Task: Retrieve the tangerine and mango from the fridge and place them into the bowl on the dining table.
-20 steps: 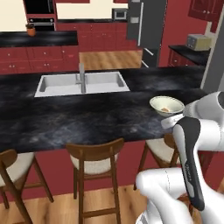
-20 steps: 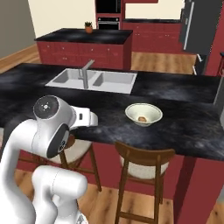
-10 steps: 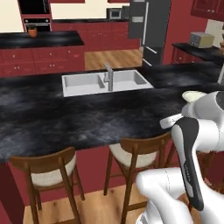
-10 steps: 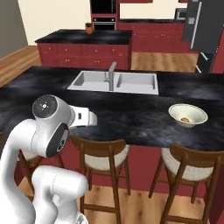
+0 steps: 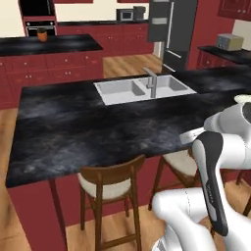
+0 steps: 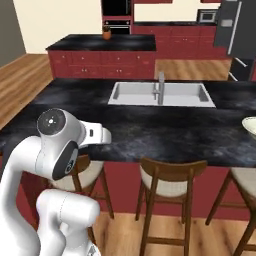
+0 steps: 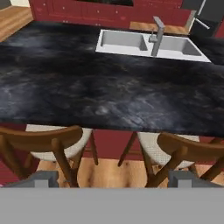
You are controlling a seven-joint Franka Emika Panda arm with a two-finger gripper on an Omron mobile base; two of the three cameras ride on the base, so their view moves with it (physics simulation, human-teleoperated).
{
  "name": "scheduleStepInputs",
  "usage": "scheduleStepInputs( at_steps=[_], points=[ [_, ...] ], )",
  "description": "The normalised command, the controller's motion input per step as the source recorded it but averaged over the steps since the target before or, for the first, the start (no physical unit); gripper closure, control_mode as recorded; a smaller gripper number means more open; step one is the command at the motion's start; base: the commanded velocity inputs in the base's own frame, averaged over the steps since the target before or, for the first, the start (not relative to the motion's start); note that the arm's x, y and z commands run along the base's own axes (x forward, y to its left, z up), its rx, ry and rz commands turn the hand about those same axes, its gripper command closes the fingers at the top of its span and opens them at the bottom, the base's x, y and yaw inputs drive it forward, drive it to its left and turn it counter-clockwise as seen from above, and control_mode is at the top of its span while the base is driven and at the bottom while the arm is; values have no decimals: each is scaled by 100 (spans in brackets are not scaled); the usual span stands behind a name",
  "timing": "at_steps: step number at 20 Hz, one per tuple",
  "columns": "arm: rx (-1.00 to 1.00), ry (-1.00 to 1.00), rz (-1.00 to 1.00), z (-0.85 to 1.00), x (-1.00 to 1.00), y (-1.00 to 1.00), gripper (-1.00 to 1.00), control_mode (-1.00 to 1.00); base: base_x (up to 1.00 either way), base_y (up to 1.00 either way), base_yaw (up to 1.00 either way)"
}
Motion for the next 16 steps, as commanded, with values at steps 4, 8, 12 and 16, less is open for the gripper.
scheduleStepInputs(
  at_steps=[4, 8, 12, 16],
  points=[
    [0, 0, 0, 0, 0, 0, -100, 100, 0, 100, 4],
    [0, 0, 0, 0, 0, 0, -100, 100, 4, 100, 11],
    [0, 0, 0, 0, 0, 0, -100, 100, 7, 100, 6],
    [0, 0, 0, 0, 0, 0, -100, 100, 6, 100, 0]
  ],
)
